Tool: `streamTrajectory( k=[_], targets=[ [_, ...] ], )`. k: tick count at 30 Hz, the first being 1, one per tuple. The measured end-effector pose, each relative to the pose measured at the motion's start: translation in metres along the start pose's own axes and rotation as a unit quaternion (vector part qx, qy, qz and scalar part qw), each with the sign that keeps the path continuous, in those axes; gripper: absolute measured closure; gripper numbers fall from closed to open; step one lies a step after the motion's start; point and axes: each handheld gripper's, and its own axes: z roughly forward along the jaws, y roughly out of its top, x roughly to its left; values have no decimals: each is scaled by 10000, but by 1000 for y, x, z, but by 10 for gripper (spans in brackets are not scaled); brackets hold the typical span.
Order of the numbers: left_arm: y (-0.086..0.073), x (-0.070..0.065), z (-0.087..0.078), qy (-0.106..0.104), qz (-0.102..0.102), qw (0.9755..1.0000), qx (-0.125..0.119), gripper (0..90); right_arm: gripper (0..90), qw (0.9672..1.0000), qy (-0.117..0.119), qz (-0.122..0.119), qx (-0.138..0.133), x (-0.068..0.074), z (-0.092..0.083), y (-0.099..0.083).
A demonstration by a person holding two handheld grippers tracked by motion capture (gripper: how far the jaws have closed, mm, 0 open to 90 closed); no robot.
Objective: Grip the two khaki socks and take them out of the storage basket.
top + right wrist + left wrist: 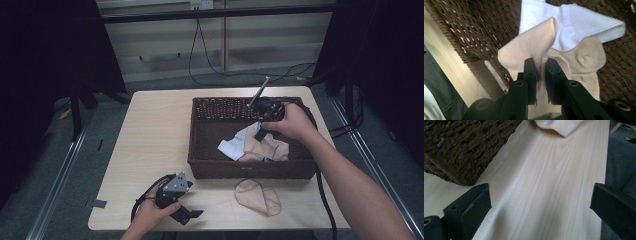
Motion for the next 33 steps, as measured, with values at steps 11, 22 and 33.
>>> streamTrajectory(
  k=[11,22,33],
  targets=[
    [-1,0,0,-5,-34,10000,-47,26,802,9998,32,-172,-35,7,-28,-2],
    [0,0,1,-27,-40,10000,-31,26,802,9992,92,-367,-130,15,-53,-6],
    [0,0,0,-16,-14,10000,16,26,801,9977,249,-595,-228,28,-67,-19]
  ],
)
